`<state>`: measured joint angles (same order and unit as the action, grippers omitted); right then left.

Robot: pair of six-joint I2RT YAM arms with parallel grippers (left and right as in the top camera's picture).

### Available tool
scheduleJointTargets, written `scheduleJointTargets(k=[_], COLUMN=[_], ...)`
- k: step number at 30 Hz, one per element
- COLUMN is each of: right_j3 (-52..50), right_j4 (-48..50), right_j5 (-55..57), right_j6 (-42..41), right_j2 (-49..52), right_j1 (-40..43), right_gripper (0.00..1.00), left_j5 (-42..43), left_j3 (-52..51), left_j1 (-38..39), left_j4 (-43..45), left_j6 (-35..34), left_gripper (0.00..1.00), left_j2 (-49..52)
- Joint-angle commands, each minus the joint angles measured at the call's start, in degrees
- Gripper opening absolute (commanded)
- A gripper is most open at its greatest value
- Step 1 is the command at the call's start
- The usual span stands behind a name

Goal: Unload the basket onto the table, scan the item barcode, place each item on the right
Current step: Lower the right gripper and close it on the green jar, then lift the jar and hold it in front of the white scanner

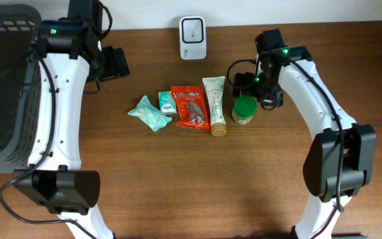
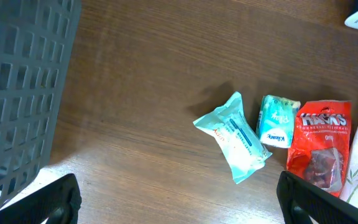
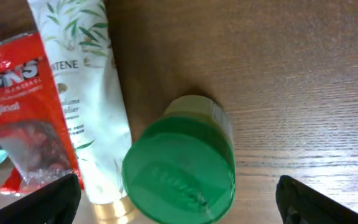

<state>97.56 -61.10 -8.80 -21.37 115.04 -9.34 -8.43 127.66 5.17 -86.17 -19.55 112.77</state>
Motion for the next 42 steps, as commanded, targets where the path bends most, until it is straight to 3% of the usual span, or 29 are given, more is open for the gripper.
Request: scheduleJointTargets(k=[1,7,9,13,17,23,26,28,37,42], right_j3=[-0.7,-4.3,-6.3,-7.0,-7.0,-9.0,-9.5,-9.5,-0.3,3.4], right_j4=[0.5,2.3,4.4,7.0,7.1,8.0,7.9,8.0,5.7,19.6], right_j5=[1.3,2.2,1.7,2.0,8.3,9.1,9.1,9.3,17.2,17.2], right_j6=[-0.4,-11.4,-11.3,-2.8,-2.8,-2.8,-2.8,-1.2,5.3,17.0], right_j2=[0.6,0.7,0.7,0.7,0.9,0.9,0.9,0.9,0.7,0.7], right_j1=[0.0,-0.8,-1.1,-3.3,-3.9,-3.9,-3.9,-4.1,-4.2,-4.2], right_gripper=[0.99,0.99,1.0,0.97,0.97,0.89,0.8,0.62,0.62,0.62], left_j5=[-0.4,-0.4,-0.4,-0.4,-0.4,-0.4,-0.4,-0.4,-0.4,-0.4], left_j3=[-0.2,-0.2,-0.2,-0.2,-0.2,-0.2,-0.2,-0.2,-0.2,-0.2], left_j1=[-0.3,-0.3,-0.3,-0.3,-0.3,-0.3,-0.3,-0.3,-0.3,-0.3], left_j4=[0.0,0.0,0.0,0.0,0.0,0.0,0.0,0.0,0.0,0.0], left_j6=[-0.4,-0.3,-0.3,-0.4,-0.4,-0.3,-0.3,-0.3,-0.3,-0.3], left_gripper=[0.99,0.99,0.99,0.99,0.99,0.99,0.99,0.99,0.99,0.99], left_j2=[0.2,0.1,0.2,0.1,0.2,0.2,0.2,0.2,0.2,0.2])
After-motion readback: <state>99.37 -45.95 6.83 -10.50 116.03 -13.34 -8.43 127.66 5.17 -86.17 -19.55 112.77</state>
